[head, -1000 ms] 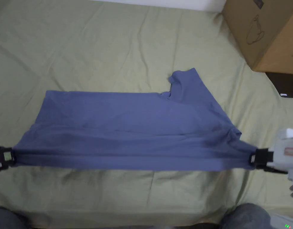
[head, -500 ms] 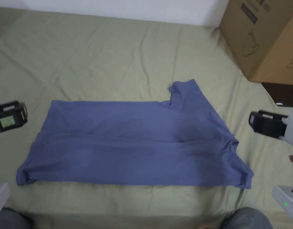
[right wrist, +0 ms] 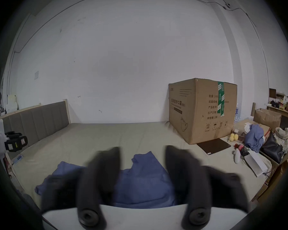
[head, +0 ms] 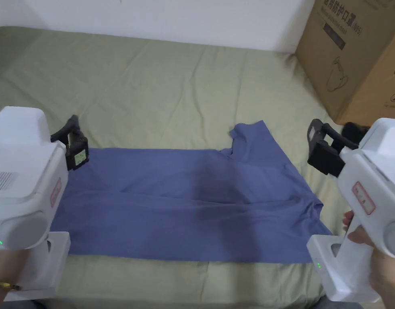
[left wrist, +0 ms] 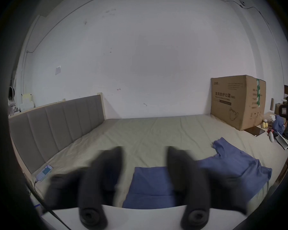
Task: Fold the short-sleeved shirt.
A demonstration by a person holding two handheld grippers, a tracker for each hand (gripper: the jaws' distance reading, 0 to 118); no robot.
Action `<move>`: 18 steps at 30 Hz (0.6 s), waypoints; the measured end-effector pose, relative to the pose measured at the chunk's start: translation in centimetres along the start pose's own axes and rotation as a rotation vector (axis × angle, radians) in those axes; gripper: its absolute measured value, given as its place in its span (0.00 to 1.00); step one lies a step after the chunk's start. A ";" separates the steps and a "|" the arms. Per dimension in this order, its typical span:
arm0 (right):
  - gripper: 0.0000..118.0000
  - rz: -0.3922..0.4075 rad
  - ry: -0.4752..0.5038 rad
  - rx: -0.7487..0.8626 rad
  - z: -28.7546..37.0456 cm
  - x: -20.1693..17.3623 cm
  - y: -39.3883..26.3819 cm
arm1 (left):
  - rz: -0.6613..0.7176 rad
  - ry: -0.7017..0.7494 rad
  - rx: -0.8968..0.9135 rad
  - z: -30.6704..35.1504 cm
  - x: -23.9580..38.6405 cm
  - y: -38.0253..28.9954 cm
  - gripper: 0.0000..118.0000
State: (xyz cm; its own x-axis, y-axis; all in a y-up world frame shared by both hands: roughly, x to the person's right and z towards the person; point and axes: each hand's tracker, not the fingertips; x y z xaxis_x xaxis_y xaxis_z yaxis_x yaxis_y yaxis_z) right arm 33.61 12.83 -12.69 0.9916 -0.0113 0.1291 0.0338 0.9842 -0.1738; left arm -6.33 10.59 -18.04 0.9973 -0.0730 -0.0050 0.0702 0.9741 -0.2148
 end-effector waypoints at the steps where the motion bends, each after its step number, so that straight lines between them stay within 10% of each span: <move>1: 0.00 0.010 -0.002 0.002 -0.1 -0.4 -0.2 | -0.001 -0.007 -0.009 -0.1 0.1 -0.1 0.04; 18: 0.00 0.004 0.092 -0.064 -4.1 -2.6 -0.8 | 0.105 -0.070 -0.254 -9.5 -3.2 1.3 0.00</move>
State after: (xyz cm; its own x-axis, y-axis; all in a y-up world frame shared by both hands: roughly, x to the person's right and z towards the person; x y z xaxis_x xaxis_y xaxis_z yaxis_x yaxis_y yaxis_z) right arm 31.50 11.35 -16.90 0.9989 -0.0267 0.0385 0.0350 0.9711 -0.2361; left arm -9.57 10.09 -27.60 0.9985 0.0486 0.0253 -0.0318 0.8902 -0.4544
